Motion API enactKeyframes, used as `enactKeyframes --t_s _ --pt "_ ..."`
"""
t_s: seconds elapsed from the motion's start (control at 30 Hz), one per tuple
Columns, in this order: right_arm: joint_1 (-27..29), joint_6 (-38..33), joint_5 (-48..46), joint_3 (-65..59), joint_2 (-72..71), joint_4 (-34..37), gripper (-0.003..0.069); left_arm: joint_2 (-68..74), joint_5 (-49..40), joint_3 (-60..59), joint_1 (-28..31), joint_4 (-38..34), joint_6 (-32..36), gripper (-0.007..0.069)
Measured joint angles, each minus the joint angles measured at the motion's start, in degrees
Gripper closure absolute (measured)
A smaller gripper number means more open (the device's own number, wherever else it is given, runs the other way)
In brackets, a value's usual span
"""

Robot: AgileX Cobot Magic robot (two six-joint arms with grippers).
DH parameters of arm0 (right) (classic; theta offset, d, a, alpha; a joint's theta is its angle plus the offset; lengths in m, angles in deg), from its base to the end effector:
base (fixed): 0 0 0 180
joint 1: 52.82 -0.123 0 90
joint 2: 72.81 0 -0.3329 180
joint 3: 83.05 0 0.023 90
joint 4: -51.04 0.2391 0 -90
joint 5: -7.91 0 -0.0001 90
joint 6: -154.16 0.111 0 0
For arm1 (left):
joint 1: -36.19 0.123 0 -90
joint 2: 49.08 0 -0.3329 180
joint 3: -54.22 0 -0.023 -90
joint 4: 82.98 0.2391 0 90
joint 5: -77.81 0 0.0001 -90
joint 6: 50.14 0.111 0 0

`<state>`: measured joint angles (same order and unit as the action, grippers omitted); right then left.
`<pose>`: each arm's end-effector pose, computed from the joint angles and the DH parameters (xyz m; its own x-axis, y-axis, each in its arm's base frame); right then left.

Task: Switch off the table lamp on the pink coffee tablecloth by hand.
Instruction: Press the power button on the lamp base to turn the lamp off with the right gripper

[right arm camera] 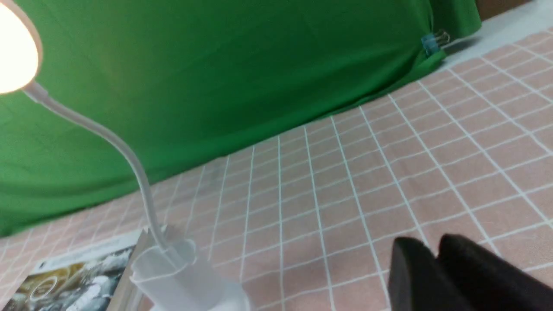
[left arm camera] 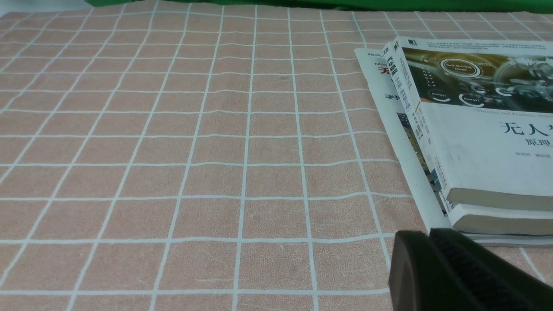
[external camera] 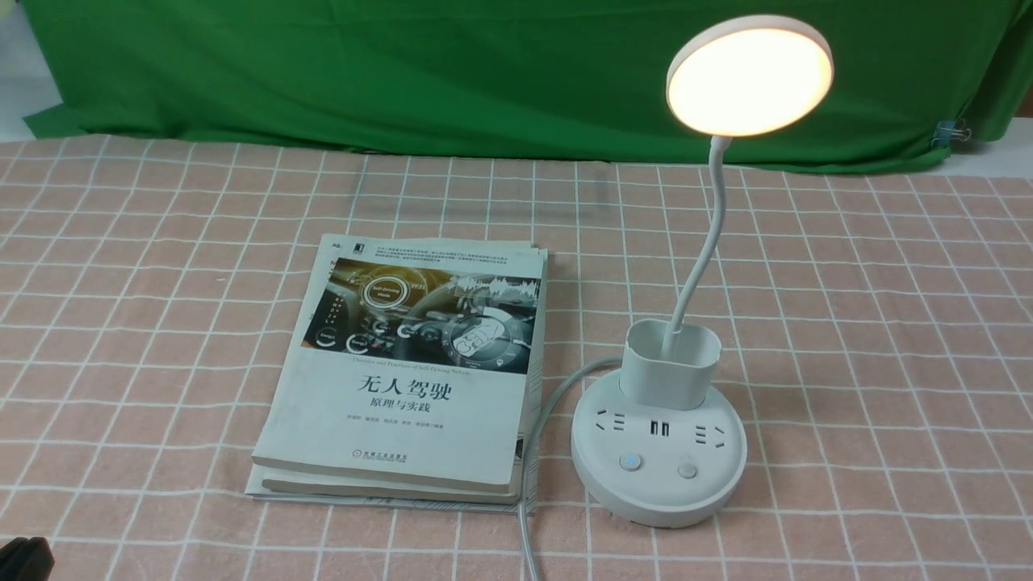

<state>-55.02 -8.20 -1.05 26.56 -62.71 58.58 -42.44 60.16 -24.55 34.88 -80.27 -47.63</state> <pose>0.0151 0.0029 0.2447 -0.0150 0.4237 -0.9057 -0.0579 0.9039 0.4238 0.0140 0.0013 0.1784 -0.2239 0.0939 -0.9701 0.0289 0.9955 0.0897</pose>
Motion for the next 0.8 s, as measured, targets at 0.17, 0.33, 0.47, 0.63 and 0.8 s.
enactKeyframes --t_s 0.17,0.33,0.47,0.63,0.8 --pt "0.0 -9.0 -19.7 17.8 13.1 0.1 0.062 0.0 0.0 0.0 0.0 0.0 0.0 0.0618" --pt "0.0 -16.2 -41.6 33.3 31.8 0.1 0.062 0.0 0.0 0.0 0.0 0.0 0.0 0.0618" --pt "0.0 -18.8 -48.7 37.8 43.9 0.4 0.062 0.0 0.0 0.0 0.0 0.0 0.0 0.0618" --pt "-5.0 -19.9 -48.2 39.1 56.8 3.5 0.062 0.0 0.0 0.0 0.0 0.0 0.0 0.0618" --pt "-17.3 -16.8 -40.4 39.8 67.7 3.7 0.062 0.0 0.0 0.0 0.0 0.0 0.0 0.0618"
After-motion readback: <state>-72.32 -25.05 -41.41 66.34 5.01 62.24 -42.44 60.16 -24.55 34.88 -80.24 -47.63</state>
